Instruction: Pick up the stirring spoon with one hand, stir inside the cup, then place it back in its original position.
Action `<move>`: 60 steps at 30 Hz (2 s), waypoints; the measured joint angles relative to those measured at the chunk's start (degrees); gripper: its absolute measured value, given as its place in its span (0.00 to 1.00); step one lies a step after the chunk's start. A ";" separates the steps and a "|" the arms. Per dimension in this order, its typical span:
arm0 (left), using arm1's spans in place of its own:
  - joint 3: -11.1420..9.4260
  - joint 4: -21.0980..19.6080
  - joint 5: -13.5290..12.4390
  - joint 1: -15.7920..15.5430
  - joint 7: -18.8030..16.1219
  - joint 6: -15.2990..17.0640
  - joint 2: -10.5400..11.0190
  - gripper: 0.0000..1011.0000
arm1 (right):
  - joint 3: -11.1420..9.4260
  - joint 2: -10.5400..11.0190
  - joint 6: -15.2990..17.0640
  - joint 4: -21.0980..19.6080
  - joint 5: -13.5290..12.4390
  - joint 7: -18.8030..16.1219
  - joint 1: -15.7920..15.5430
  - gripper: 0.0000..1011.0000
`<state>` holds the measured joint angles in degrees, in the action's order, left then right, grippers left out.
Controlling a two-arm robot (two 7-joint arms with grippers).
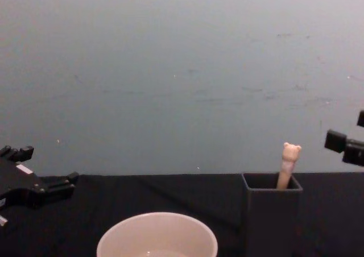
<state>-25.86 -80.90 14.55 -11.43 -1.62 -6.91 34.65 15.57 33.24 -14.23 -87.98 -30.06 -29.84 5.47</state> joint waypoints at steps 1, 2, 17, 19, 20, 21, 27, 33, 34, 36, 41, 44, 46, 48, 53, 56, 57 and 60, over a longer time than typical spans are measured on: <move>0.00 0.00 0.00 0.00 0.00 0.00 0.00 0.99 | 0.08 -0.10 0.06 0.03 0.06 -0.26 0.05 0.99; 0.00 0.00 0.00 0.00 0.01 0.00 0.00 0.99 | 0.16 -0.21 0.11 0.06 0.14 -0.52 0.09 0.99; 0.00 0.00 0.00 0.00 0.00 0.00 0.00 0.99 | 1.48 -2.73 4.07 3.23 1.19 -3.33 2.90 0.99; 0.00 0.00 0.00 0.00 0.00 0.00 0.00 0.99 | 1.68 -2.91 4.62 3.63 1.06 -3.54 3.28 0.99; 0.00 0.00 0.00 0.00 0.00 0.00 0.00 0.99 | 1.88 -3.07 5.05 3.99 1.01 -3.66 3.66 0.99; 0.00 0.00 0.00 0.00 0.00 0.00 0.00 0.99 | 1.99 -3.15 5.22 4.15 0.99 -3.74 3.83 0.99; 0.00 0.00 0.00 0.00 0.01 0.00 0.00 0.99 | 2.93 -3.72 6.41 5.52 0.90 -4.17 5.29 0.99; 0.00 0.00 0.00 0.00 0.00 0.00 0.00 0.99 | 3.73 -4.32 7.60 6.92 0.68 -4.32 6.79 0.99; 0.00 0.00 0.00 0.00 0.00 0.00 0.00 0.99 | 3.81 -4.39 7.69 7.11 0.67 -4.32 6.95 0.99; 0.00 0.00 0.00 0.00 0.00 0.00 0.00 0.99 | 4.03 -4.58 7.87 7.63 0.66 -4.32 7.42 0.99; 0.00 0.00 0.00 0.00 0.00 0.00 0.00 0.99 | 4.33 -4.98 8.36 8.78 0.60 -4.25 8.57 0.99; 0.00 0.00 0.00 0.00 0.00 0.00 0.00 0.99 | 4.53 -5.18 8.68 9.42 0.56 -4.21 9.23 0.99; 0.00 0.00 0.00 0.00 0.00 0.00 0.00 0.99 | 4.66 -5.27 8.86 9.74 0.53 -4.24 9.56 0.99; 0.00 0.00 0.00 0.00 0.00 0.00 0.00 0.99 | 4.88 -5.36 9.08 10.17 0.44 -4.37 9.99 0.99; 0.00 0.00 0.00 0.00 0.00 0.00 0.00 0.99 | 5.27 -5.53 9.36 10.81 0.32 -4.50 10.56 0.99; 0.00 0.00 0.00 0.00 0.00 0.00 0.00 0.99 | 5.47 -5.62 9.47 11.09 0.27 -4.54 10.79 0.99; 0.00 0.00 0.00 0.00 0.00 0.00 0.00 0.99 | 5.52 -5.64 9.50 11.16 0.25 -4.55 10.86 0.99; 0.00 0.00 0.00 0.00 0.00 0.00 0.00 0.99 | 5.73 -5.76 9.62 11.40 0.10 -4.71 11.10 0.99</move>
<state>-25.86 -80.90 14.55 -11.43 -1.62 -6.91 34.64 21.30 27.48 -4.61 -76.57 -29.95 -34.56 16.57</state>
